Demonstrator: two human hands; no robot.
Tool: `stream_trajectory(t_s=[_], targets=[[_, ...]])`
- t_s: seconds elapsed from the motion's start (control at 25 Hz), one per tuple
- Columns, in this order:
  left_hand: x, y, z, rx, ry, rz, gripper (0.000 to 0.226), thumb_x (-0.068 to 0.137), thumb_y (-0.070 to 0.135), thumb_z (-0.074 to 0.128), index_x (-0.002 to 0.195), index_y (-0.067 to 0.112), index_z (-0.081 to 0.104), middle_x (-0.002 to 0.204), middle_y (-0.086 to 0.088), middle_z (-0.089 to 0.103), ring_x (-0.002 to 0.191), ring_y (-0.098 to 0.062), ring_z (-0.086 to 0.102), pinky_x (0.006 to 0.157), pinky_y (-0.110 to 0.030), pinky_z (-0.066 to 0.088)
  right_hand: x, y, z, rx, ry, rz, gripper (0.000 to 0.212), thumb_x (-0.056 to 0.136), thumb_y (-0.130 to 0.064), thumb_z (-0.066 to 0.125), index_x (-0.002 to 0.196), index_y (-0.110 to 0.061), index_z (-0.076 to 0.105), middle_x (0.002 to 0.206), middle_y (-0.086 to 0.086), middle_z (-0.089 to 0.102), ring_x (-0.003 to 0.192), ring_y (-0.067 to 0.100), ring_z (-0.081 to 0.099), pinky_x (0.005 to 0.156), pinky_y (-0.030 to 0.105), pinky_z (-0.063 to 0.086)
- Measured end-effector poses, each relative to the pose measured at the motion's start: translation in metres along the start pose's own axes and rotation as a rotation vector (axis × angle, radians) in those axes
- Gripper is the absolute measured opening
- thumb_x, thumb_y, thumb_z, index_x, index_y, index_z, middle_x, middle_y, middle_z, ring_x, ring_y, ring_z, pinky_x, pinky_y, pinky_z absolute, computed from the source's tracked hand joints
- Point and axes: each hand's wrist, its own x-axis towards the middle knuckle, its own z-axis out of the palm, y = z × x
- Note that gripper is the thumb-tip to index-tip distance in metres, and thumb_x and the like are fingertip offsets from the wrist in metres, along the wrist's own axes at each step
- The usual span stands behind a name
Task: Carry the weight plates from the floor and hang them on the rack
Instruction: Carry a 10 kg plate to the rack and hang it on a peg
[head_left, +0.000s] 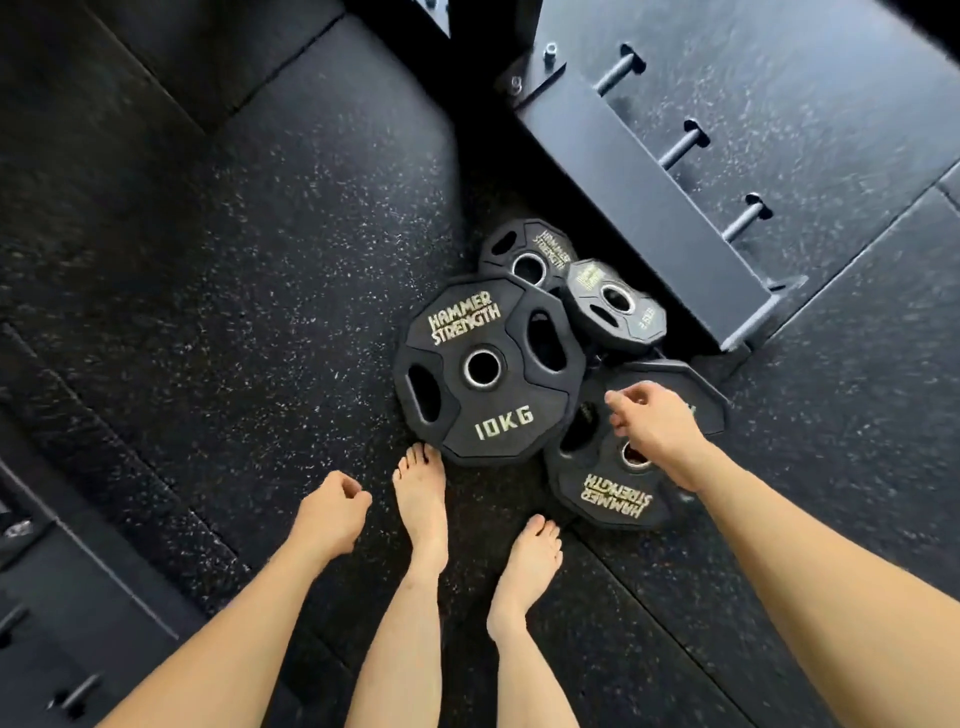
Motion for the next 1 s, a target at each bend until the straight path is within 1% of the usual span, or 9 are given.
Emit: stream_trajectory(t_s=[0.08,0.2,0.28,0.36,0.48,0.6,0.72,0.84,1.0], targets=[[0.053,0.016,0.014,-0.019,-0.002,0.001,0.010,0.095,0.023,0.052,0.101,0.015,0.056,0.085,-0.010,0.065,0.069,-0.025,0.060,0.072,-0.041,0.060,0.051,-0.006,0.018,0.126,0.082,0.050,0.026,0.088,-0.042,0.056,0.077,-0.018,0.056,0.072,0.006,0.066,0.071,0.025,0.059,0.069,0.037,0.049],[0.122,0.037,0.036,-0.065,-0.019,-0.019,0.018,0.096,0.025,0.053,0.111,0.014,0.054,0.102,-0.013,0.064,0.082,-0.026,0.062,0.069,-0.037,0.060,0.120,-0.011,0.044,0.217,0.085,0.137,0.033,0.092,-0.040,0.057,0.074,-0.012,0.054,0.078,0.011,0.063,0.070,0.024,0.059,0.066,0.035,0.049],[0.156,0.052,0.052,-0.152,-0.033,-0.014,0.029,0.095,0.027,0.056,0.121,0.017,0.048,0.107,-0.013,0.062,0.088,-0.025,0.063,0.072,-0.038,0.060,0.155,-0.009,0.061,0.094,0.098,0.142,0.034,0.085,-0.044,0.063,0.079,-0.011,0.058,0.088,0.015,0.061,0.078,0.027,0.057,0.070,0.035,0.044],[0.177,0.068,0.067,-0.221,-0.060,-0.002,0.042,0.094,0.028,0.060,0.128,0.018,0.039,0.105,-0.010,0.058,0.092,-0.026,0.062,0.075,-0.040,0.060,0.172,-0.005,0.078,-0.141,0.159,0.141,0.040,0.083,-0.046,0.063,0.099,-0.008,0.063,0.114,0.020,0.057,0.102,0.032,0.055,0.081,0.035,0.042],[0.200,0.081,0.087,-0.210,-0.031,0.019,0.054,0.090,0.027,0.065,0.125,0.015,0.026,0.107,-0.011,0.051,0.096,-0.031,0.059,0.088,-0.049,0.056,0.178,0.001,0.101,-0.305,0.315,0.163,0.056,0.085,-0.044,0.061,0.120,-0.002,0.056,0.135,0.021,0.039,0.123,0.039,0.043,0.097,0.041,0.039],[0.213,0.081,0.104,-0.183,0.043,-0.003,0.067,0.089,0.026,0.066,0.133,0.011,0.020,0.112,-0.014,0.053,0.101,-0.034,0.055,0.093,-0.048,0.050,0.184,0.008,0.118,-0.384,0.434,0.170,0.056,0.086,-0.038,0.060,0.125,0.001,0.051,0.135,0.022,0.034,0.122,0.041,0.043,0.099,0.045,0.040],[0.219,0.084,0.113,-0.127,0.128,-0.047,0.064,0.086,0.033,0.068,0.130,0.012,0.027,0.119,-0.016,0.057,0.103,-0.036,0.055,0.085,-0.042,0.044,0.194,0.007,0.123,-0.387,0.492,0.182,0.054,0.083,-0.034,0.063,0.124,0.000,0.052,0.134,0.024,0.043,0.115,0.042,0.053,0.095,0.045,0.044],[0.227,0.083,0.118,-0.212,0.182,-0.066,0.062,0.081,0.034,0.072,0.129,0.015,0.037,0.121,-0.014,0.059,0.111,-0.036,0.054,0.086,-0.040,0.043,0.204,0.009,0.123,-0.394,0.533,0.125,0.044,0.077,-0.032,0.065,0.107,0.000,0.061,0.118,0.021,0.062,0.107,0.039,0.061,0.087,0.041,0.049],[0.237,0.074,0.116,-0.229,0.185,0.008,0.069,0.078,0.027,0.073,0.140,0.022,0.043,0.127,-0.006,0.060,0.124,-0.033,0.050,0.096,-0.039,0.041,0.209,0.010,0.116,-0.389,0.460,0.053,0.025,0.077,-0.025,0.067,0.087,-0.007,0.054,0.104,0.020,0.063,0.097,0.038,0.060,0.079,0.038,0.046]])
